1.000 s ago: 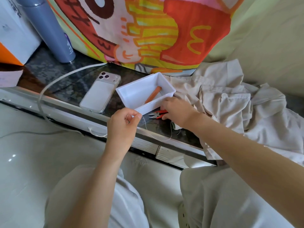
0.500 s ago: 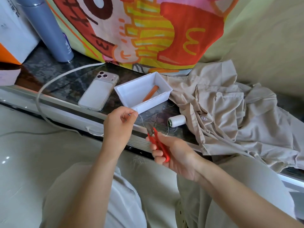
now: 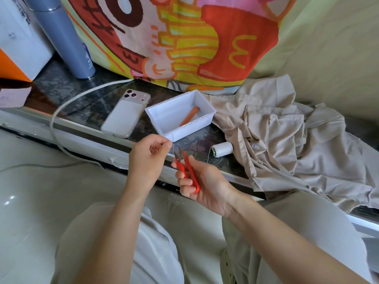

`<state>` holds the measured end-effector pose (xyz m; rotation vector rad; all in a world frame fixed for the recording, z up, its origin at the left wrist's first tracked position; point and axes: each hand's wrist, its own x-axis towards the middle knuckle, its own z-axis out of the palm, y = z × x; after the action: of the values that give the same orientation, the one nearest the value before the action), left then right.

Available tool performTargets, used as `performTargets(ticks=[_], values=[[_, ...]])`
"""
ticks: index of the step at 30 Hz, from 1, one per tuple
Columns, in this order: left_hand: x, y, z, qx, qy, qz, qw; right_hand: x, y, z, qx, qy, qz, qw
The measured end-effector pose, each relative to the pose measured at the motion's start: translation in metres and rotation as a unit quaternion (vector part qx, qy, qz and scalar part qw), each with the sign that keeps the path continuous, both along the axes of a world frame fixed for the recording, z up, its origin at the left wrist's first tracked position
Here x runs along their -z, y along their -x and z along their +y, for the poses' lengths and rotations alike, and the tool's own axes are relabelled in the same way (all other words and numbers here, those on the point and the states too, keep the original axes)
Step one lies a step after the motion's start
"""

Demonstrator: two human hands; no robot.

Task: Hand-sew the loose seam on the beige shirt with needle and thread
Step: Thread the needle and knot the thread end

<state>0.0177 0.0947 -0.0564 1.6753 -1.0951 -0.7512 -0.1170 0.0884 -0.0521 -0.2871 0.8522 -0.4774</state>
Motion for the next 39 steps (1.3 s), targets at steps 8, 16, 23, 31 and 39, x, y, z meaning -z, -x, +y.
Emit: performTargets(ticks=[8, 16, 23, 31, 39], values=[[0.001, -0.001, -0.001, -0.004, 0.007, 0.009, 1.0, 0.003, 0.012, 0.016, 0.013, 0.003, 0.015, 1.0], [0.001, 0.001, 0.0, 0.01, 0.008, 0.002, 1.0, -0.002, 0.004, 0.015, 0.013, 0.012, 0.013, 1.0], [-0.001, 0.003, 0.002, 0.036, -0.018, 0.004, 0.999, -0.003, -0.001, 0.004, 0.037, 0.011, 0.007, 0.999], [-0.001, 0.005, 0.003, 0.052, -0.044, 0.012, 0.998, -0.003, 0.001, 0.0, 0.018, 0.021, 0.008, 1.0], [0.003, 0.003, 0.002, 0.039, -0.051, 0.004, 0.998, 0.002, 0.007, -0.001, 0.0, 0.025, 0.015, 1.0]])
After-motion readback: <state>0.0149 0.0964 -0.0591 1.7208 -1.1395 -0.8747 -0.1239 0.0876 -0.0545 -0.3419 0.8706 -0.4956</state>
